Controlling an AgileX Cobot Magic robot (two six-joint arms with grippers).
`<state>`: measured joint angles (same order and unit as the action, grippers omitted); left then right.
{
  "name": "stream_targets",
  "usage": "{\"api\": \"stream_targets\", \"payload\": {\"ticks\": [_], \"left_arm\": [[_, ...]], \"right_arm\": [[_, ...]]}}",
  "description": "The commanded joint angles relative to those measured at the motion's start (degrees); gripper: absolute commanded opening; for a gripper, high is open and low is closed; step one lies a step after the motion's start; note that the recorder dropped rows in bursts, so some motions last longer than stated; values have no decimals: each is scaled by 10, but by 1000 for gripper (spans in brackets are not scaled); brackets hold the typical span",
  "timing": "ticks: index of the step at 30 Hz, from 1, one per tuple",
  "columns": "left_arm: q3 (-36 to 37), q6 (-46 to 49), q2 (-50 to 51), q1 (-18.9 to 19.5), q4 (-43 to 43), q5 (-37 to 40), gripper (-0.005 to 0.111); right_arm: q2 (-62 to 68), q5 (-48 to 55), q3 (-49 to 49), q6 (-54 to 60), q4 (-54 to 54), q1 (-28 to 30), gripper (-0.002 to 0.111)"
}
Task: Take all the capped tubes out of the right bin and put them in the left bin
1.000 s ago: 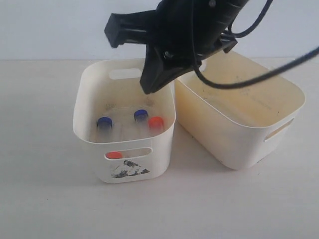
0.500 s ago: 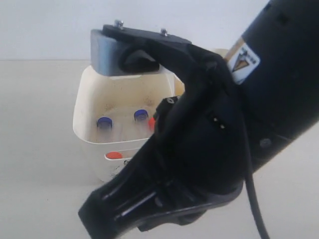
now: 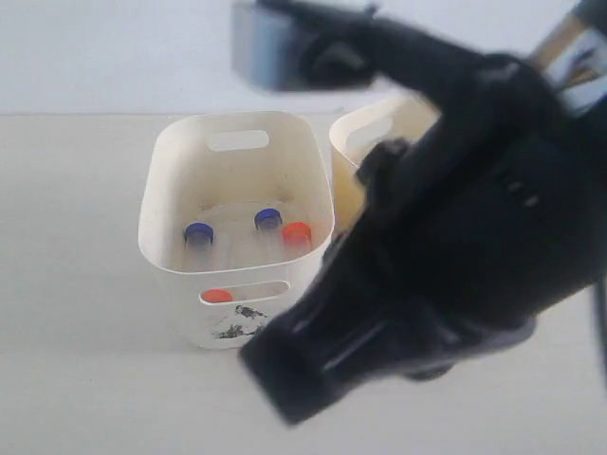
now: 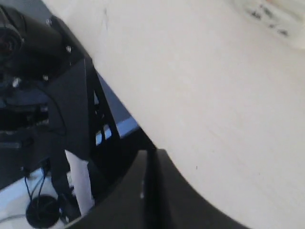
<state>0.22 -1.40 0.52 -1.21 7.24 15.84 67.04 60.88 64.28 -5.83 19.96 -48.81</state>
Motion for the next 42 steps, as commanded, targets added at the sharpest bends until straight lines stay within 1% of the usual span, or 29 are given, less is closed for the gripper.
{"api": "stream_targets", "payload": {"ticks": [1,4,11,14,17,20,21,27,28,29,30,32,33,34,36,40,42], "left_arm": [[-2,-7,-1,1,-4,-9,4],[-2,-7,-1,1,-4,-9,4],[-2,-7,-1,1,-4,-9,4],[-2,-7,-1,1,-4,-9,4],[-2,-7,-1,1,-4,-9,4],[-2,-7,-1,1,-4,-9,4],[-2,-7,-1,1,-4,-9,4],[-2,-7,-1,1,-4,-9,4],[-2,-7,-1,1,-4,-9,4],[-2,-7,-1,1,-4,-9,4],[-2,-7,-1,1,-4,-9,4],[-2,-7,-1,1,-4,-10,4],[-2,-7,-1,1,-4,-10,4],[-2,-7,-1,1,-4,-10,4],[-2,-7,-1,1,-4,-10,4],[-2,-7,-1,1,-4,-10,4],[-2,-7,-1,1,-4,-9,4]], "right_arm": [[-125,-122,-48,4,-8,65,3],[-211,-185,-108,4,-7,144,3],[-419,-208,-266,4,-15,400,3],[-511,-248,-328,4,-31,477,3],[-579,-292,-382,4,-34,524,3],[-627,-348,-430,4,-34,538,3],[-645,-387,-459,4,-34,539,3],[-649,-524,-577,-3,-22,539,3],[-649,-553,-609,-3,-19,539,3],[-651,-560,-627,3,-19,539,3],[-660,-558,-643,4,-29,539,3],[-670,-465,-643,4,-63,538,3],[-670,-418,-643,0,-107,538,3],[-670,-393,-643,-1,-140,538,3],[-670,-375,-643,13,-150,538,3],[-670,-378,-643,19,-158,537,3],[-670,-387,-643,19,-174,520,3]]}}
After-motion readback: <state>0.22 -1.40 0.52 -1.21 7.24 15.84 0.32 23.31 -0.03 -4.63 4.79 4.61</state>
